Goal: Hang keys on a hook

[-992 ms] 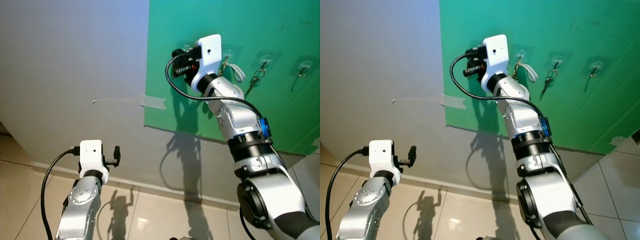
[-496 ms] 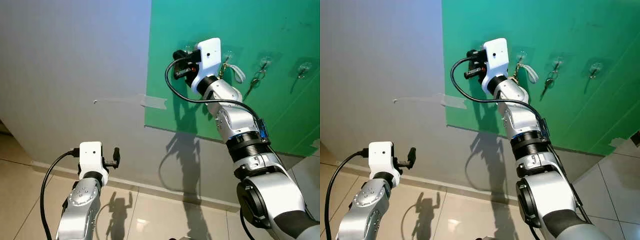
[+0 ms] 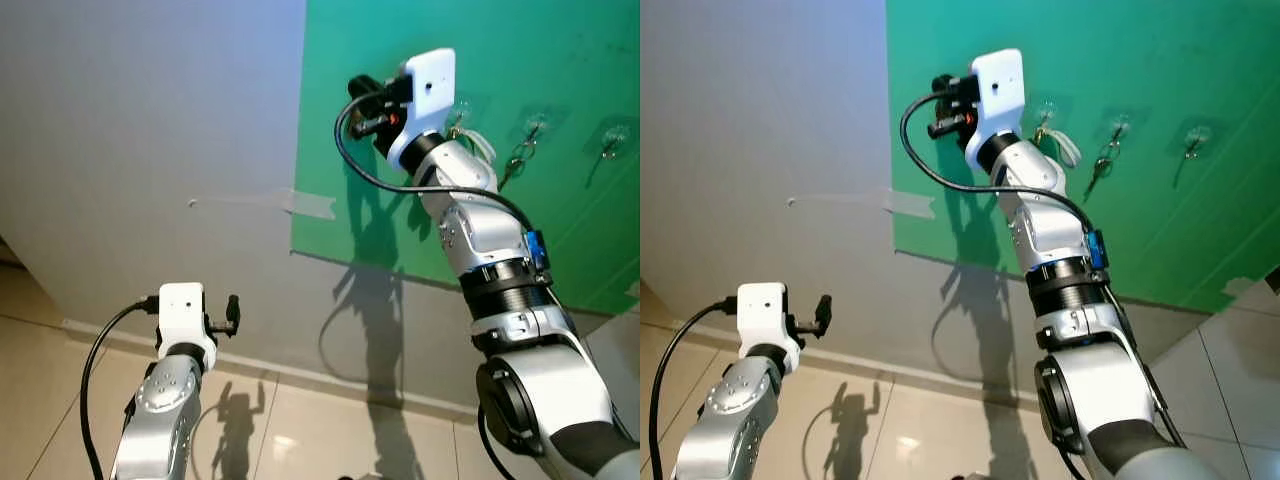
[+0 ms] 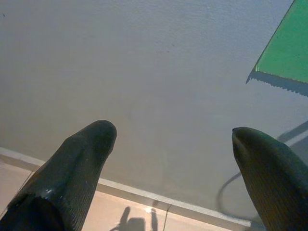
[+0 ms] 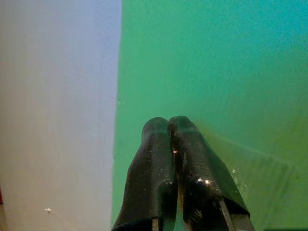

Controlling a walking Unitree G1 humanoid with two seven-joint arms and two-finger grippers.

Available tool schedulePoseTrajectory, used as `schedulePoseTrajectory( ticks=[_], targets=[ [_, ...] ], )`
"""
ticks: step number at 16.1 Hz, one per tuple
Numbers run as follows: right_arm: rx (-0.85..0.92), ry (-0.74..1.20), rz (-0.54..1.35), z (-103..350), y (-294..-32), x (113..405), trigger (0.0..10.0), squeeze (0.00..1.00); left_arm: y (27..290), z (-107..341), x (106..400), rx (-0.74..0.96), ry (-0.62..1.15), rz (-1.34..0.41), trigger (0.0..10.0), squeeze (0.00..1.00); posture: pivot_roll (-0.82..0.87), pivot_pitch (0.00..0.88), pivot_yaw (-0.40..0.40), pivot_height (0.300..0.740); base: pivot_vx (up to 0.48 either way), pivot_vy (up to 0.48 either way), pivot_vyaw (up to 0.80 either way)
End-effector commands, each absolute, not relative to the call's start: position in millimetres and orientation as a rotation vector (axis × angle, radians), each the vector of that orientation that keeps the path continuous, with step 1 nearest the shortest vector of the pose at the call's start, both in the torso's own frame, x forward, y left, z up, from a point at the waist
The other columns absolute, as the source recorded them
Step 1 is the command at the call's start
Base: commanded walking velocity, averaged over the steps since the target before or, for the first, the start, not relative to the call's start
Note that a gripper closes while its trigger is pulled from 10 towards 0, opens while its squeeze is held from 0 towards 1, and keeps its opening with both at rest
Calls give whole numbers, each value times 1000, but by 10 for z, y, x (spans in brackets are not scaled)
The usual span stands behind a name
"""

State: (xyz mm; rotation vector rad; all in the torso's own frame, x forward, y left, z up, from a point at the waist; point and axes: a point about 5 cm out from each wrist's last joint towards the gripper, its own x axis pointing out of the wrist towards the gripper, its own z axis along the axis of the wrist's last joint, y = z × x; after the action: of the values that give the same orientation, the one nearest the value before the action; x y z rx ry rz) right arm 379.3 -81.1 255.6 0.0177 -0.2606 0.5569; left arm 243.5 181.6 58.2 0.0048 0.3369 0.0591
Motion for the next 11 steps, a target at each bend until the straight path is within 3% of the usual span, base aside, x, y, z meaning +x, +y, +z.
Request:
schedulePoseTrajectory(
  ticks=[1, 3, 6, 8, 11],
  targets=[
    [28, -248, 548, 2548, -879, 3767, 10000, 0, 1781, 611, 2465, 7, 329, 47, 10000, 0, 20, 0, -93, 740, 0, 0, 0],
    [30, -200, 557, 2408, -958, 3660, 10000, 0, 1793, 606, 2472, 7, 332, 56, 10000, 0, 19, 0, -94, 740, 0, 0, 0],
    [-47, -40, 536, 1777, -1396, 3267, 10000, 0, 1968, 594, 2432, 14, 336, 109, 10000, 0, -11, 0, -88, 740, 0, 0, 0],
    [-64, -24, 538, 1690, -1445, 3213, 10000, 0, 1979, 594, 2432, 16, 336, 109, 10000, 0, -11, 0, -88, 740, 0, 0, 0],
    [4, 176, 429, 1028, -1802, 2854, 10000, 0, 2025, 591, 2472, -13, 320, 72, 10000, 0, -59, 0, -34, 740, 0, 0, 0]
  ],
)
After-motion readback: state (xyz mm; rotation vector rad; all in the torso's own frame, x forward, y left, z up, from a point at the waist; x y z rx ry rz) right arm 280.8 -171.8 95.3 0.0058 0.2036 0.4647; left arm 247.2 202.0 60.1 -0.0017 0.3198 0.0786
